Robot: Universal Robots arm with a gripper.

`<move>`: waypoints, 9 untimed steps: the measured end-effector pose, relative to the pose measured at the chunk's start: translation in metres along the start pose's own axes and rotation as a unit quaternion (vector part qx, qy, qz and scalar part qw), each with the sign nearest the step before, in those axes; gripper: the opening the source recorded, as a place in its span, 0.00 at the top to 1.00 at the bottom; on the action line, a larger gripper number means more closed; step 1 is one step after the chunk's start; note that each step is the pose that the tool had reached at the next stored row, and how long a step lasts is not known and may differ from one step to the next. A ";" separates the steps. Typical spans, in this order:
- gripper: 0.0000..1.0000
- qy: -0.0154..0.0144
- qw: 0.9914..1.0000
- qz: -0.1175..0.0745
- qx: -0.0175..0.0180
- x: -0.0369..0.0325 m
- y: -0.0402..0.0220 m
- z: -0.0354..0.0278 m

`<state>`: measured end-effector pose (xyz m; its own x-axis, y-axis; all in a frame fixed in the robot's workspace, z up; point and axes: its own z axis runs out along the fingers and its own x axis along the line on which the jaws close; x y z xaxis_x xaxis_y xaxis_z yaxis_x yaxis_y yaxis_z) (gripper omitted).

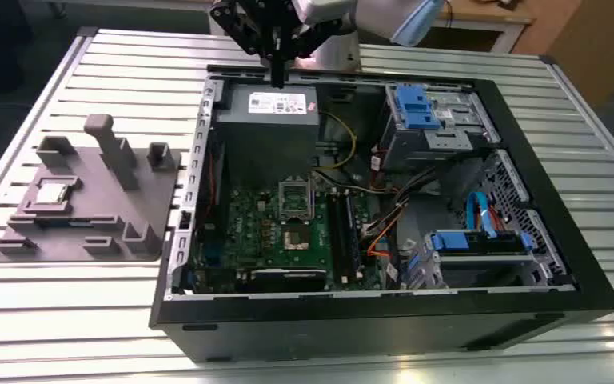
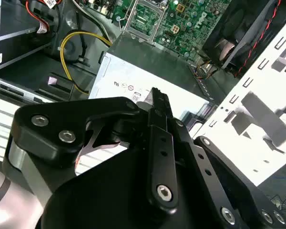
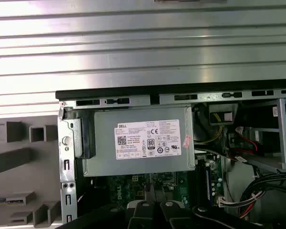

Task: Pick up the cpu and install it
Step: 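Reach for the cpu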

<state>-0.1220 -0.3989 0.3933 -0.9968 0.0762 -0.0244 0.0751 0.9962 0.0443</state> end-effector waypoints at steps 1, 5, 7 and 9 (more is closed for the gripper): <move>0.90 0.000 1.000 0.000 0.000 0.0000 0.0000 0.0000; 0.90 0.000 1.000 0.000 0.000 0.0000 0.0000 0.0000; 0.90 0.000 1.000 0.000 0.000 0.0000 0.0000 0.0000; 0.90 0.000 1.000 0.000 0.000 0.0011 -0.0001 0.0000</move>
<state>-0.1231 -0.3989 0.3933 -0.9968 0.0764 -0.0244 0.0753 0.9962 0.0443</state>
